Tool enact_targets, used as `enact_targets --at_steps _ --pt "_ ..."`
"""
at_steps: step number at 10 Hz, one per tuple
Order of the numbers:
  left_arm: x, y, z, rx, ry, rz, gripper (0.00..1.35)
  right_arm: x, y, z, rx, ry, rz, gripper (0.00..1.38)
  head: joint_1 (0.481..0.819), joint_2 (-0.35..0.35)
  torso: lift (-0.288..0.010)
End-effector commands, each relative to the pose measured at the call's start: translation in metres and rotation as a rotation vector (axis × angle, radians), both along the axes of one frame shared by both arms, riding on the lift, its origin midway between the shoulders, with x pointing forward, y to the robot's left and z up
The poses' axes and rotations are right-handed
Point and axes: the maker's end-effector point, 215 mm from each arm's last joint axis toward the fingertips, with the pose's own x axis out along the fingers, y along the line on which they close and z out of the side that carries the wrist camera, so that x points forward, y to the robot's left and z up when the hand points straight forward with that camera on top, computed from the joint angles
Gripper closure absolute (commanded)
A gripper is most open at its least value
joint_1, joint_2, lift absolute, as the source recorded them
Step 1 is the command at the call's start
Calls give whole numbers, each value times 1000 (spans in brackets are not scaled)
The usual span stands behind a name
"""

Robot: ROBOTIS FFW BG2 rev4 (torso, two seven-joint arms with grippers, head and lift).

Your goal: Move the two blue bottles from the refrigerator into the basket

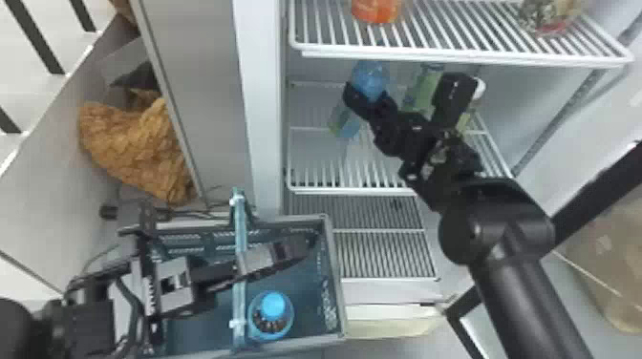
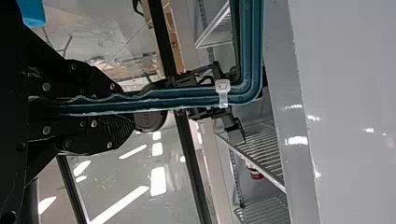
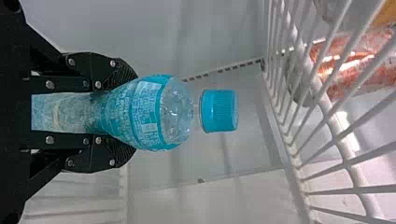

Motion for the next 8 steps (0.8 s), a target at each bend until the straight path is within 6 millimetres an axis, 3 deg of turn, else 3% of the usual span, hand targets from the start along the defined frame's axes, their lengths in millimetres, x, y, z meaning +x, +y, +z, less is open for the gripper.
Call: enact_targets --at_steps 1,8 --pt "-1 0 -1 0 2 2 1202 -21 2 3 32 -7 15 1273 695 -98 -220" --pt "0 0 -5 6 11 2 1202 -126 22 24 120 38 137 1273 695 -89 -220"
